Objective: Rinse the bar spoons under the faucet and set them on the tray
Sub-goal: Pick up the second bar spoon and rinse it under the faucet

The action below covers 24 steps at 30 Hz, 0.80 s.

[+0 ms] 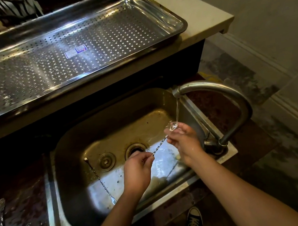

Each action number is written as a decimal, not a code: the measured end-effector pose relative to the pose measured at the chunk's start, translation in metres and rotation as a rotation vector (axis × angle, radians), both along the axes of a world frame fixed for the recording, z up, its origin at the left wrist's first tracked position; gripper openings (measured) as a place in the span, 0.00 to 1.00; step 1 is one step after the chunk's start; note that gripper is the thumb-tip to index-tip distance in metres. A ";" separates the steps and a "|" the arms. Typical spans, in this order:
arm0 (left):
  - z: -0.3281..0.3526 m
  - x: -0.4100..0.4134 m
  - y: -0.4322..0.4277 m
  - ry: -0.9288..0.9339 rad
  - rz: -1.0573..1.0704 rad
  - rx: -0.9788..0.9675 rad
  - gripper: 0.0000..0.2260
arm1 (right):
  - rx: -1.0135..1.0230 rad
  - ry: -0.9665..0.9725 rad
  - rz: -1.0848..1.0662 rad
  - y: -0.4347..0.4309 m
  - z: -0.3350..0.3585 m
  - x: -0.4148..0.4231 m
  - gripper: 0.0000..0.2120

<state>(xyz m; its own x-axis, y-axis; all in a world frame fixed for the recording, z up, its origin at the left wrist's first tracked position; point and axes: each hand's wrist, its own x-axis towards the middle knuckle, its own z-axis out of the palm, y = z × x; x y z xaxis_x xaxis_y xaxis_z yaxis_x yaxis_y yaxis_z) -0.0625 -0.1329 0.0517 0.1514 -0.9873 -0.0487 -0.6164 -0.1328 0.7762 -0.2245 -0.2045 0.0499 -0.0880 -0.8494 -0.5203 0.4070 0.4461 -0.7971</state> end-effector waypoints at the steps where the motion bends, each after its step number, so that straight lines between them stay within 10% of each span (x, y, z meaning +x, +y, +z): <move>1: -0.001 0.000 0.000 0.017 0.009 0.009 0.03 | -0.003 0.012 0.036 0.002 -0.002 0.000 0.10; 18: -0.010 -0.003 -0.001 0.127 0.003 0.065 0.14 | -0.035 0.139 -0.010 0.001 0.004 -0.003 0.03; 21: -0.013 -0.001 -0.001 0.161 0.034 0.085 0.13 | -0.078 0.043 0.080 0.005 0.002 -0.002 0.15; 24: -0.016 0.003 0.003 0.214 0.051 0.104 0.12 | -0.089 0.114 0.055 0.003 0.007 -0.003 0.03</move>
